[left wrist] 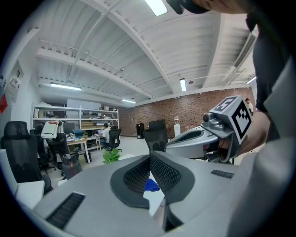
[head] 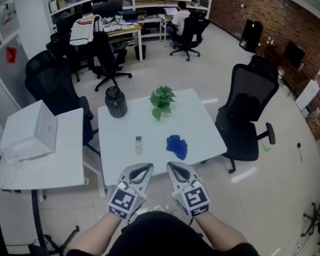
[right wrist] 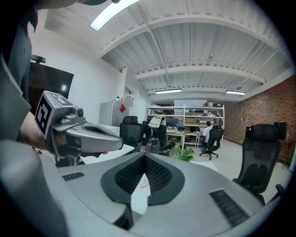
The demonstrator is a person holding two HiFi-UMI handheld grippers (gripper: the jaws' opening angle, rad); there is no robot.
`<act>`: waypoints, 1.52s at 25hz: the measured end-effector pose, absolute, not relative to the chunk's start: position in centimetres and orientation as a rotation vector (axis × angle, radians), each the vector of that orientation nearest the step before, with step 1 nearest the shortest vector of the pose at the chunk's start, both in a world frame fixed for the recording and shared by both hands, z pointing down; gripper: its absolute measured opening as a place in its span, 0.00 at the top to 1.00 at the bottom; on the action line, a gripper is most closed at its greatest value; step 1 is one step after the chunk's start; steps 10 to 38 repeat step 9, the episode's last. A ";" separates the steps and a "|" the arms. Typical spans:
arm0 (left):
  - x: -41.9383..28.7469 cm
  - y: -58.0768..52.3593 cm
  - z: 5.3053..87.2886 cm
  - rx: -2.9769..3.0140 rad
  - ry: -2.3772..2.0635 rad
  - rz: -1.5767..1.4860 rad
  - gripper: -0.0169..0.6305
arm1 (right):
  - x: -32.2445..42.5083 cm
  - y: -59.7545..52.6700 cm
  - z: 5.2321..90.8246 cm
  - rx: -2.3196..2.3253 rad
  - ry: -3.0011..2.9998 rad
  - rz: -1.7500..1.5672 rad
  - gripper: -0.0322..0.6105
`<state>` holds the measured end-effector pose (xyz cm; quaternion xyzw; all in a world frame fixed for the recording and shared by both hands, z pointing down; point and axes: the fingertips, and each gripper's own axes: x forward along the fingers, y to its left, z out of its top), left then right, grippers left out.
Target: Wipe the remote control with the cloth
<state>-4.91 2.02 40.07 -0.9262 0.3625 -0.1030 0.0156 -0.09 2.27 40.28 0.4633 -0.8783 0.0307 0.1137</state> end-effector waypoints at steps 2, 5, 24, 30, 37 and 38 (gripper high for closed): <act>-4.9 2.1 40.2 -2.882 1.127 -0.319 0.97 | -0.1 2.3 40.1 1.363 -2.573 0.099 0.94; -4.9 2.1 40.1 -2.885 1.128 -0.322 0.97 | 0.0 2.2 40.7 1.344 -2.582 0.070 0.94; -4.9 2.2 40.1 -2.887 1.128 -0.322 0.97 | -0.1 2.3 41.0 1.335 -2.583 0.064 0.94; -4.9 2.2 40.1 -2.887 1.128 -0.322 0.97 | -0.1 2.3 41.0 1.335 -2.583 0.064 0.94; -4.9 2.2 40.1 -2.887 1.128 -0.322 0.97 | -0.1 2.3 41.0 1.335 -2.583 0.064 0.94; -4.9 2.2 40.1 -2.887 1.128 -0.322 0.97 | -0.1 2.3 41.0 1.335 -2.583 0.064 0.94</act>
